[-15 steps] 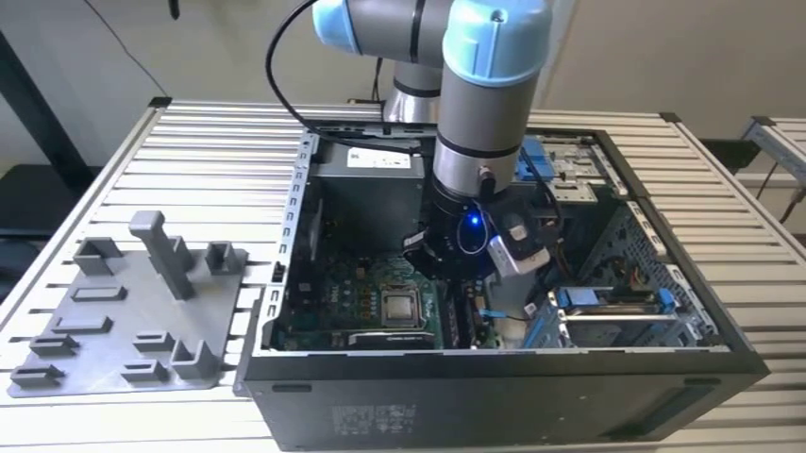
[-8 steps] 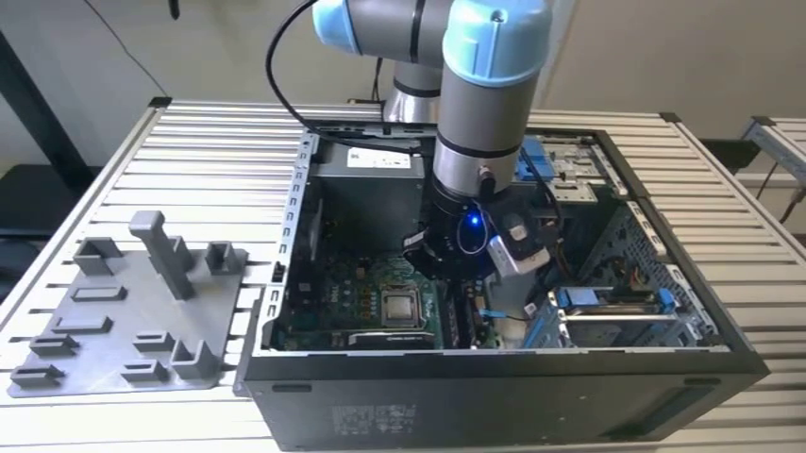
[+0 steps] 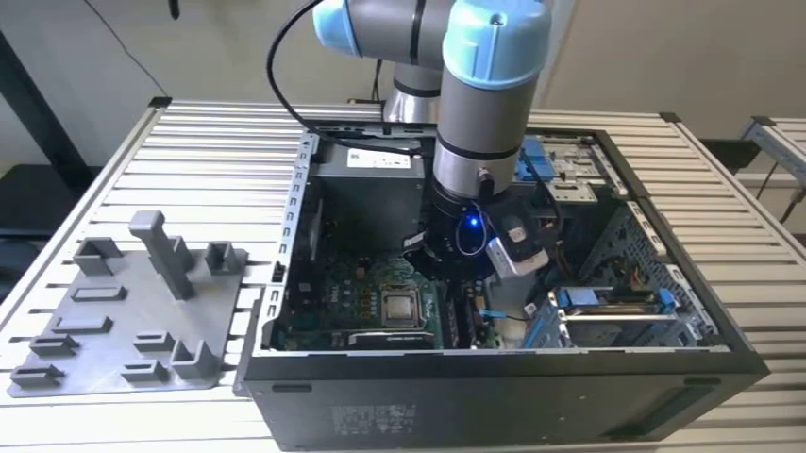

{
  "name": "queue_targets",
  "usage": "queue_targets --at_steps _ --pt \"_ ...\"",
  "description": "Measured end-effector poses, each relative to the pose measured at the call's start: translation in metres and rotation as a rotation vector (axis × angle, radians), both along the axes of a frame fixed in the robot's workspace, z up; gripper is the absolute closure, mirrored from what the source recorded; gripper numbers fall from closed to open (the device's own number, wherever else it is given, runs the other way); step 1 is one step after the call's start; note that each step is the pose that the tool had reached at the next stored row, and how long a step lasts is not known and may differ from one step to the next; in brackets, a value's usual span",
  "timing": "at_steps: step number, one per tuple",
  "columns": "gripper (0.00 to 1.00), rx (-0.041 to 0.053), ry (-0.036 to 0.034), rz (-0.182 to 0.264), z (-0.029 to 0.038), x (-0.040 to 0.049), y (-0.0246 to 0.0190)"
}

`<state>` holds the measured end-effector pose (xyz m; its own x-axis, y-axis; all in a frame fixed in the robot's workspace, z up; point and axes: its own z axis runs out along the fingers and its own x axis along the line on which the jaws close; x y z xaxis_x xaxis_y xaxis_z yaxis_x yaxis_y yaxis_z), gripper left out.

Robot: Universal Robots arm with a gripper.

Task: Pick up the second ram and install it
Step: 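Insert the second ram into the second slot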

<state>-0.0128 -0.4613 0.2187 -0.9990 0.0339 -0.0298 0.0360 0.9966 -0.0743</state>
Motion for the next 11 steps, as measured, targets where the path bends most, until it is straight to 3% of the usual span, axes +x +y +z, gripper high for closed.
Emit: queue_targets --at_steps 11 --pt "0.86 0.0001 -0.0002 0.026 -0.0008 0.0000 0.0000"
